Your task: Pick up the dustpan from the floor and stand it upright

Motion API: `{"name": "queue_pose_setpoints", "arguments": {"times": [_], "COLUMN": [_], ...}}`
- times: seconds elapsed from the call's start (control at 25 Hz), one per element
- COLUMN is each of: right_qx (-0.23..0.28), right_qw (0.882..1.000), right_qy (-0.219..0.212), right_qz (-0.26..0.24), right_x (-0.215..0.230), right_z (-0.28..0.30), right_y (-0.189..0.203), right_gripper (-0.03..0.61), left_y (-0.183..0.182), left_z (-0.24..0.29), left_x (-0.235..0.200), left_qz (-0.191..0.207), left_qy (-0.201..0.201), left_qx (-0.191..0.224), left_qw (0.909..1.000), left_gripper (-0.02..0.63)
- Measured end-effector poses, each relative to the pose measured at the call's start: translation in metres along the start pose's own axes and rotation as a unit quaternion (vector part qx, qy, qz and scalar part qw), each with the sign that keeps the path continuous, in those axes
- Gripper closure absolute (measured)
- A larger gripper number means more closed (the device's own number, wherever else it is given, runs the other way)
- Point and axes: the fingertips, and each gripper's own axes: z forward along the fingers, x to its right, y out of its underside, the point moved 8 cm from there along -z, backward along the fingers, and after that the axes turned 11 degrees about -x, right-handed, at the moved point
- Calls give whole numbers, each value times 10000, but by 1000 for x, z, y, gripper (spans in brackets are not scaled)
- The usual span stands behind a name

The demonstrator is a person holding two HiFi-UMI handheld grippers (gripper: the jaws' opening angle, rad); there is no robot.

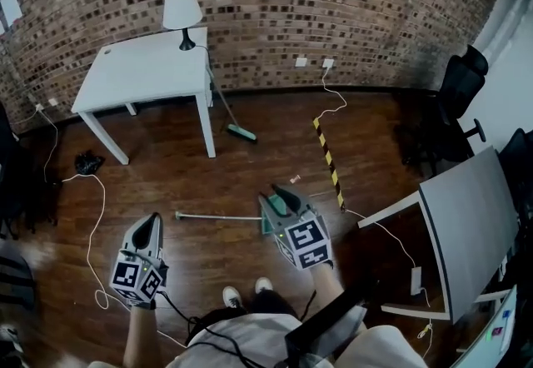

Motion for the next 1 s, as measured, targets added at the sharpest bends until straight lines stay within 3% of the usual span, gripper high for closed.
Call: {"name": "queue_pose_setpoints", "arguments": {"times": [0.12, 0.28, 0.6, 0.68, 0.84, 1.0], "right_qx": [-222, -561, -1315, -1491, -1742, -1912], "right_qw": [9992, 9979, 9860, 9802, 9689, 9596], "right_qy": [-23, -238, -869, -1092, -1497, -1755], "right_qz": [-322, -198, -540, -712, -922, -1089], "right_x": [-3, -4, -7, -9, -12, -11], "right_z": [27, 70, 179, 216, 292, 370], "right_y": [-2, 10, 87, 109, 179, 256], "right_gripper": [448, 448, 446, 446, 434, 406], "left_y": [13, 41, 122, 151, 227, 318], "left_z": [4, 19, 61, 76, 106, 140], "left_x": [-16, -31, -52, -64, -81, -105], "left_qz": [-65, -232, -482, -504, -1020, -1129], "left_qy": [39, 54, -146, -244, -351, -627], "left_qx": [-168, -420, -733, -820, -1059, -1267], "left_qw": [9998, 9988, 9960, 9951, 9885, 9835], "left_gripper": [607, 609, 608, 607, 607, 607]}}
